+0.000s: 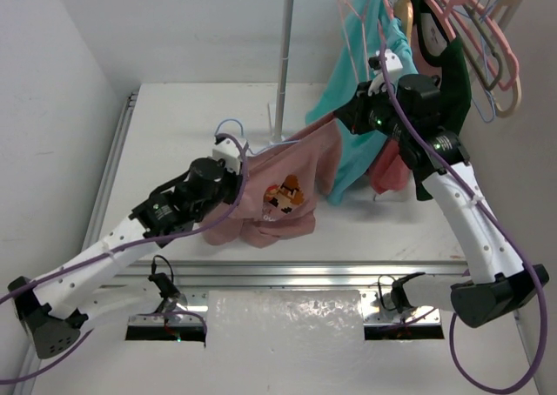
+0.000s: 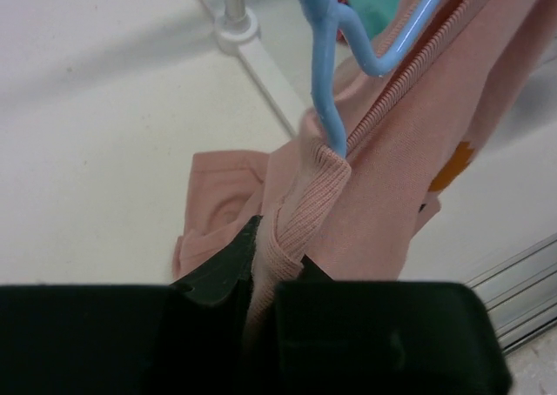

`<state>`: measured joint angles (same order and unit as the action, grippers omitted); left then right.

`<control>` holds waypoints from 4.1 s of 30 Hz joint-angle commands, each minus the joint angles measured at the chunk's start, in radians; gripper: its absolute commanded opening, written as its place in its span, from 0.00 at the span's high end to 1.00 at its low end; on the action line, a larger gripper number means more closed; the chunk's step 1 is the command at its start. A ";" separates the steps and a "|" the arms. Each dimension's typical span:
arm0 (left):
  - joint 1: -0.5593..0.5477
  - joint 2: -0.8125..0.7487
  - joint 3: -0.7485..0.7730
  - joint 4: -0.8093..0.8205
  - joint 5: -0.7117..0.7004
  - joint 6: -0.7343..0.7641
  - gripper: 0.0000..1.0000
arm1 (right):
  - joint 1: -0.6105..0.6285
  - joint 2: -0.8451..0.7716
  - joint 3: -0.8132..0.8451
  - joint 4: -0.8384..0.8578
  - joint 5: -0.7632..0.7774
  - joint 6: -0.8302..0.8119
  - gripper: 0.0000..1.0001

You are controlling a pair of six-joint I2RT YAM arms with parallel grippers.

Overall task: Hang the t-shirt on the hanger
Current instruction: Place the T-shirt on the hanger, then place the hanger at the clothesline.

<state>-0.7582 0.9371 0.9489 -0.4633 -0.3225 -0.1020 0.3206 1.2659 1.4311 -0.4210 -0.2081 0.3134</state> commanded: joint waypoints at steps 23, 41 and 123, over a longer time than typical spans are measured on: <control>0.000 0.110 0.373 0.000 0.179 0.199 1.00 | 0.196 -0.154 -0.061 -0.030 -0.166 -0.175 0.29; 0.007 0.115 0.419 -0.159 0.473 0.433 1.00 | 0.186 -0.138 0.038 -0.337 -0.241 -0.813 0.30; 0.049 0.232 0.527 -0.067 0.641 0.531 1.00 | 0.011 -0.160 -0.104 0.065 -0.807 -0.453 0.58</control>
<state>-0.7078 1.1770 1.4197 -0.5426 0.2573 0.4019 0.3244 1.0927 1.2655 -0.3759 -0.9535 -0.1677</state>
